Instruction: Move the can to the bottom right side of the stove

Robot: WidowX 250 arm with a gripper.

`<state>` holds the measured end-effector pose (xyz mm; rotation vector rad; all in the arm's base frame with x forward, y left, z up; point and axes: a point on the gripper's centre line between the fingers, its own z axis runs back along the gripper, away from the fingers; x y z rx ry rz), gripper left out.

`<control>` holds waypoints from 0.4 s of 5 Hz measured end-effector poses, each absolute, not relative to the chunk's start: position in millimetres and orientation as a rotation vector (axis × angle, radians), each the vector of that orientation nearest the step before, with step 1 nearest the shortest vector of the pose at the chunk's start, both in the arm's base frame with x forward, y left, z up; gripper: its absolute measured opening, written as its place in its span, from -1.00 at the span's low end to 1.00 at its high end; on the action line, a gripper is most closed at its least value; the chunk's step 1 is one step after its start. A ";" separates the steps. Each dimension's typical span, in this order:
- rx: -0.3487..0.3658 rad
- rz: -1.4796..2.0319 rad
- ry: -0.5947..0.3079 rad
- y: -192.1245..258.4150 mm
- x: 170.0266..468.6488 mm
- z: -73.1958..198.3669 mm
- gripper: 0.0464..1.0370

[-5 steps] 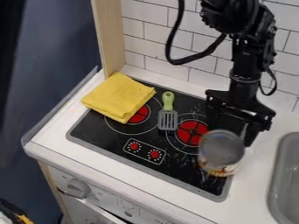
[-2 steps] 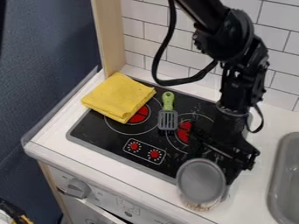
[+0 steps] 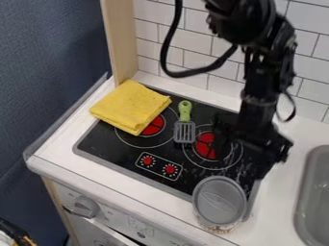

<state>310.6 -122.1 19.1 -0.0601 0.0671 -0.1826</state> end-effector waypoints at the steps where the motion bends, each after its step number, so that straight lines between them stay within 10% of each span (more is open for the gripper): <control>1: -0.084 -0.186 -0.037 -128.5 329.8 52.6 0.92; 2: -0.064 -0.202 -0.075 -127.3 335.3 71.1 0.92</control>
